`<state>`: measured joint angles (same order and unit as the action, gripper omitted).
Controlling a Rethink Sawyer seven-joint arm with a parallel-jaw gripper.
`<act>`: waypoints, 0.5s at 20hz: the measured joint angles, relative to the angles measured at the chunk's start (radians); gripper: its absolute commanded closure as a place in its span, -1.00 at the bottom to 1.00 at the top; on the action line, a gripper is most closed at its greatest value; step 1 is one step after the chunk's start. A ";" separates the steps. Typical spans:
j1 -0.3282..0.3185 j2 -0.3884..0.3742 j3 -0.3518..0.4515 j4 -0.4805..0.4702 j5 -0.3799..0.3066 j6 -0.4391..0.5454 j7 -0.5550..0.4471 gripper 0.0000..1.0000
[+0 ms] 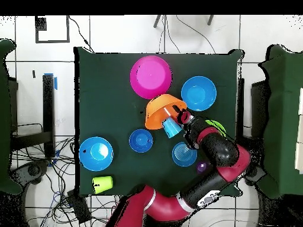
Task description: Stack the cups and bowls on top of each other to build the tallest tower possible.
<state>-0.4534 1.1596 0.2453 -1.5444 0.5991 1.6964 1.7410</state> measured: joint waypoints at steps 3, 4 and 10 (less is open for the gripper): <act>0.004 0.000 0.002 0.000 0.001 0.000 0.000 -1.00; 0.009 0.000 0.006 0.000 0.002 -0.001 0.000 -1.00; 0.133 -0.012 0.086 0.000 0.014 -0.076 0.082 -1.00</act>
<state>-0.3208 1.1477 0.3317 -1.5440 0.6131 1.6204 1.8233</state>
